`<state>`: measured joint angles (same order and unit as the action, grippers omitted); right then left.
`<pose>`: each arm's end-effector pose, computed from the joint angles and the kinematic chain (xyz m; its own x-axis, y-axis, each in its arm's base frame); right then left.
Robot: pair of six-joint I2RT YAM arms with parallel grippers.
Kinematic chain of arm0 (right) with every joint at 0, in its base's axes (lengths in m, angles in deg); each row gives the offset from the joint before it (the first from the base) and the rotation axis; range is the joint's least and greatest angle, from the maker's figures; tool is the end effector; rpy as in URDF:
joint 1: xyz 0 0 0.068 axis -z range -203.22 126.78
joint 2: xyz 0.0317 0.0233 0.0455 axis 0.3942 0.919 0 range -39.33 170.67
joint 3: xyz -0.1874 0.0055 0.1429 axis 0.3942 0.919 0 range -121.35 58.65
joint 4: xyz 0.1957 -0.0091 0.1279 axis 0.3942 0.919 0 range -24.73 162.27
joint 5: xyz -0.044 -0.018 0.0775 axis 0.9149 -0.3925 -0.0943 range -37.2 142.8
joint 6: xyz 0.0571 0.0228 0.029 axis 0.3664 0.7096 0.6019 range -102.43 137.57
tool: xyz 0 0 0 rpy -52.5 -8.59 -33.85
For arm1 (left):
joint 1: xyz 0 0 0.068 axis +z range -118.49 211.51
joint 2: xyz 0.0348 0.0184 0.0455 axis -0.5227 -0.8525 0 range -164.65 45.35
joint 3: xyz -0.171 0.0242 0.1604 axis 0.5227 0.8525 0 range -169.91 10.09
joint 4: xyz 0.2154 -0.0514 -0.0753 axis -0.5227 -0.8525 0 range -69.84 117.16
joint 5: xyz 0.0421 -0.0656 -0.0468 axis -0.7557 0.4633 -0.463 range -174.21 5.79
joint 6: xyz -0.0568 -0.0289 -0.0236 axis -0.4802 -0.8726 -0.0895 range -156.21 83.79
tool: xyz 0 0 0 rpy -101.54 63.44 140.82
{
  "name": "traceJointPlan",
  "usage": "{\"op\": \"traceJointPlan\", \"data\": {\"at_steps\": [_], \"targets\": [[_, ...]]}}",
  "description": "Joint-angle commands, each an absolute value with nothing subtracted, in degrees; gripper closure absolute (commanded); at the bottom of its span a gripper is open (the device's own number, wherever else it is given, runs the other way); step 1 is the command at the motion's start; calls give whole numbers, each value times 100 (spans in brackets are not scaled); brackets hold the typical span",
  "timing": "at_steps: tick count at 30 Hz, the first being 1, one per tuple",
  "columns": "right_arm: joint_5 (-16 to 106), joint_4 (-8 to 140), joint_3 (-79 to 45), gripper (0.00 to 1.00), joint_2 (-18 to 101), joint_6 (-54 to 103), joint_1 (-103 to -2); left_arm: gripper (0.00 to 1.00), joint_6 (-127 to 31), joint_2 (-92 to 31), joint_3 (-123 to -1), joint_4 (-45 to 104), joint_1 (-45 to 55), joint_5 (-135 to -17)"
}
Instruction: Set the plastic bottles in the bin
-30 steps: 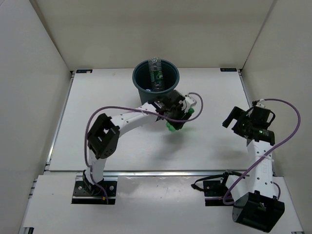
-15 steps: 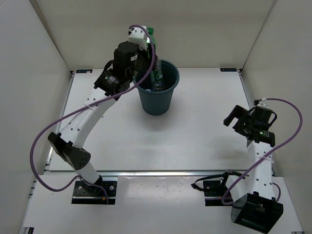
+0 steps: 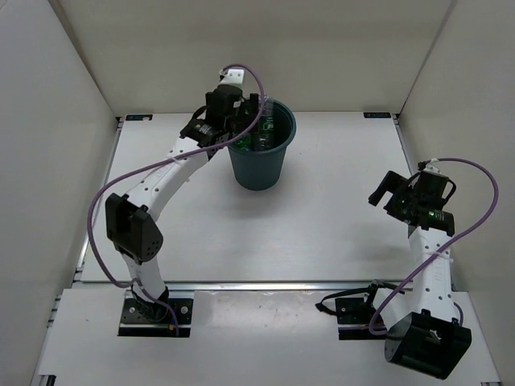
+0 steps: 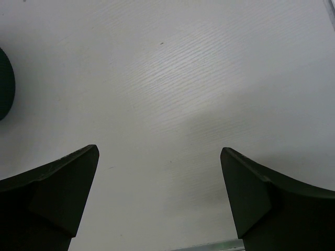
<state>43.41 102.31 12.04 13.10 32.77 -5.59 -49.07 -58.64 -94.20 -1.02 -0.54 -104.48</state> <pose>0.1900 -0.0510 0.2431 -0.5771 0.4549 -0.6782 0.3484 0.8883 0.2993 0.3493 -0.1964 0.3349 -0.4395 0.0287 -0.8978 0.1441 0.9888 -0.0389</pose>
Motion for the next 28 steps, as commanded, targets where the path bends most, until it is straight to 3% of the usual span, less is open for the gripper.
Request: {"op": "traceJointPlan", "data": {"at_steps": [1,7,11,16,20,28], "targets": [[4498,10226,811,1,1297,3155,-591,1,-5202,-4942,-9187,96,154,-10197],[4445,10517,635,1,1534,2829,-870,1,-5464,-3449,-8152,-681,180,-10688],[4550,10499,688,1,1525,2741,-986,1,-6098,-1842,-6658,-1474,1425,-10529],[4403,10631,697,0,1753,2804,-705,1,-6265,-915,-5075,-3046,2158,-12180],[4006,10377,968,1,1509,2794,-792,1,-6555,-354,-4670,-3330,2167,-12290],[4523,10376,846,1,1525,3039,-1117,1,-6741,166,-4660,-3260,2097,-12173]]}}
